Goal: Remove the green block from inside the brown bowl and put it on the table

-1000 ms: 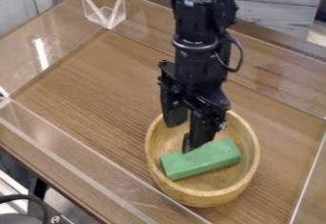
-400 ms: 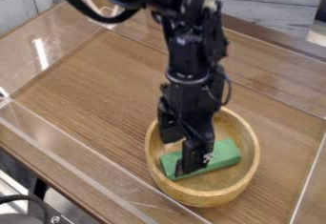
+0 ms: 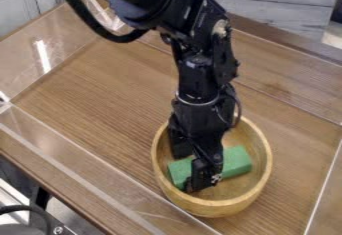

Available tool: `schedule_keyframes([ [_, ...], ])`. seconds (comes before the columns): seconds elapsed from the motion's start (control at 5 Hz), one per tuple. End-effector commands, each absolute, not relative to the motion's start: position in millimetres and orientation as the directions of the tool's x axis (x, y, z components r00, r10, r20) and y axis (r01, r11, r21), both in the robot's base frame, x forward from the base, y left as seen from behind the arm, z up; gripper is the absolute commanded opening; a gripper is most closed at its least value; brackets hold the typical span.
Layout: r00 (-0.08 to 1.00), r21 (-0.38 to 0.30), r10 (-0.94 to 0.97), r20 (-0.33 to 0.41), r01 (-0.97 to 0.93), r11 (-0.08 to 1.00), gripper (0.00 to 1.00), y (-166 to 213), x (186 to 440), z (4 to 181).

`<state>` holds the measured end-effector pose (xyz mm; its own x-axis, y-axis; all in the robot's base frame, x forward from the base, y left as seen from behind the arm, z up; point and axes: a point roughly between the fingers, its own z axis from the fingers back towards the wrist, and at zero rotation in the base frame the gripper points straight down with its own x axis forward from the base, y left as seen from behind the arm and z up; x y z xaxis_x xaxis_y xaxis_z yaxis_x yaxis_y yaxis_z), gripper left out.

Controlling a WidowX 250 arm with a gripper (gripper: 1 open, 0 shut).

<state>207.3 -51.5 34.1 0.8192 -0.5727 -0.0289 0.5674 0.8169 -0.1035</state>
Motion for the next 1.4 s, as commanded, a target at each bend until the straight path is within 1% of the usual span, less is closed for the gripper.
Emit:
schedule_keyframes([
  [0.0,0.813,-0.087,-0.583,0.001,0.581,0.809,0.00,-55,213,35.1],
  [0.6,0.842,-0.137,-0.540,-0.020,0.532,0.835,0.00,-62,201,36.8],
  [1.2,0.869,-0.181,-0.493,-0.047,0.478,0.859,0.00,-67,191,42.4],
])
